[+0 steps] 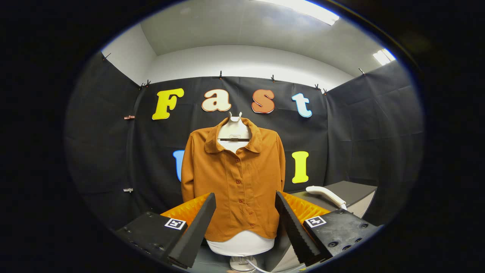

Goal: Iron the clothes twice with a garment steamer, once on the left side and once on the right side.

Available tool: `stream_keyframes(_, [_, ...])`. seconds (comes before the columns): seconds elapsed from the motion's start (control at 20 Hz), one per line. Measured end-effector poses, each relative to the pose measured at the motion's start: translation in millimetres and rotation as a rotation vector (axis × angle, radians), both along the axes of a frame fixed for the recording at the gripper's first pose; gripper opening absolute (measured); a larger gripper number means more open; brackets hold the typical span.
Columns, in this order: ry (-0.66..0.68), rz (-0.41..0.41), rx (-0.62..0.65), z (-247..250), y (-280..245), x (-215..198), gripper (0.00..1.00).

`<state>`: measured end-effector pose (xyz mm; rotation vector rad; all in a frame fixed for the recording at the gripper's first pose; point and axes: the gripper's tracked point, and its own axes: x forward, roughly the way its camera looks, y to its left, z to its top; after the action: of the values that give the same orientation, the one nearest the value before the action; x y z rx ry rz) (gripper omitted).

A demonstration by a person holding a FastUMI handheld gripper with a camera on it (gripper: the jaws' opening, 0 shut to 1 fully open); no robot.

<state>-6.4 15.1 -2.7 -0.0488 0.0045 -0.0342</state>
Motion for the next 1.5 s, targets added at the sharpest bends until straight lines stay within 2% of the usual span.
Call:
stream_keyframes(0.4, [0.023,-0.085,0.02,-12,-11,-2,0.98])
stream_keyframes(0.75, [0.048,-0.151,0.018,-24,-62,17,0.98])
stream_keyframes(1.2, [0.042,-0.128,-0.05,-22,-185,104,0.98])
stream_keyframes(1.5, [0.108,-0.122,-0.03,-41,-277,161,0.98])
